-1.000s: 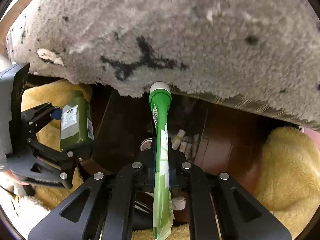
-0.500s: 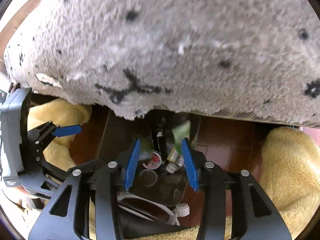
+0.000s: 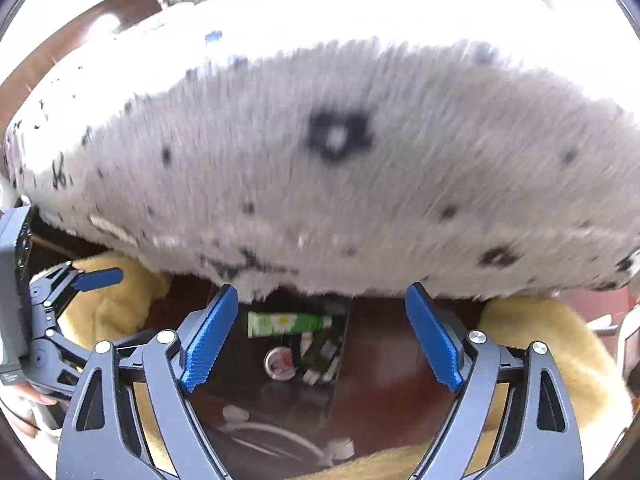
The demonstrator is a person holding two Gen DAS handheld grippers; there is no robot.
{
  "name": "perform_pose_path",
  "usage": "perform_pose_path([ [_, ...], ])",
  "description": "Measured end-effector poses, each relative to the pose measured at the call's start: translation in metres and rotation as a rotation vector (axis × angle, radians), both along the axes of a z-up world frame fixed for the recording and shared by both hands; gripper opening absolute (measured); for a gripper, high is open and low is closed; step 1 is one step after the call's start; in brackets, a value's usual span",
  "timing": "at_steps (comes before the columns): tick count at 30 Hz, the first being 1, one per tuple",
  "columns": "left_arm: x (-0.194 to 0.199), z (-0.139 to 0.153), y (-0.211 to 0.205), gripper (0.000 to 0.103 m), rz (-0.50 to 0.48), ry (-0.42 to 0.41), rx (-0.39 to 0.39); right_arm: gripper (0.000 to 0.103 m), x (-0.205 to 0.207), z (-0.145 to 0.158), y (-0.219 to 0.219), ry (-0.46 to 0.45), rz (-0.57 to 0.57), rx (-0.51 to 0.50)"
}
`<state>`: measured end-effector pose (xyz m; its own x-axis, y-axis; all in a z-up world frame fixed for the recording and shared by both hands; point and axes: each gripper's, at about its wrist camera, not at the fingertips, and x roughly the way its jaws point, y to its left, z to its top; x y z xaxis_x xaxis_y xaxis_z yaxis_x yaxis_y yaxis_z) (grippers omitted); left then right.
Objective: Collect trash
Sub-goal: 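Raise both open tools back over the bed items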
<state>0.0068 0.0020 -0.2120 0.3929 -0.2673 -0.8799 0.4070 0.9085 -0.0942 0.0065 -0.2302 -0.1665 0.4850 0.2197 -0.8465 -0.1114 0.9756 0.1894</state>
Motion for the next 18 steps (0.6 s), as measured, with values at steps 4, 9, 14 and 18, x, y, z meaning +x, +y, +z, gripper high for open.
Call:
perform_pose_path([
  [4,0.005,0.038,0.004,0.095,0.012,-0.074,-0.009,0.09,0.001,0.029,-0.006,-0.083,-0.015,-0.007],
  [9,0.018,0.083,0.009,0.095,0.016,-0.156,-0.042,0.092,0.01,0.064,-0.012,-0.176,-0.013,-0.024],
  [14,0.04,0.113,0.007,0.095,0.029,-0.208,-0.042,0.093,0.025,0.08,-0.019,-0.232,-0.046,-0.039],
  [18,0.064,0.128,0.005,0.095,0.041,-0.22,-0.051,0.093,0.04,0.089,-0.028,-0.25,-0.064,-0.06],
])
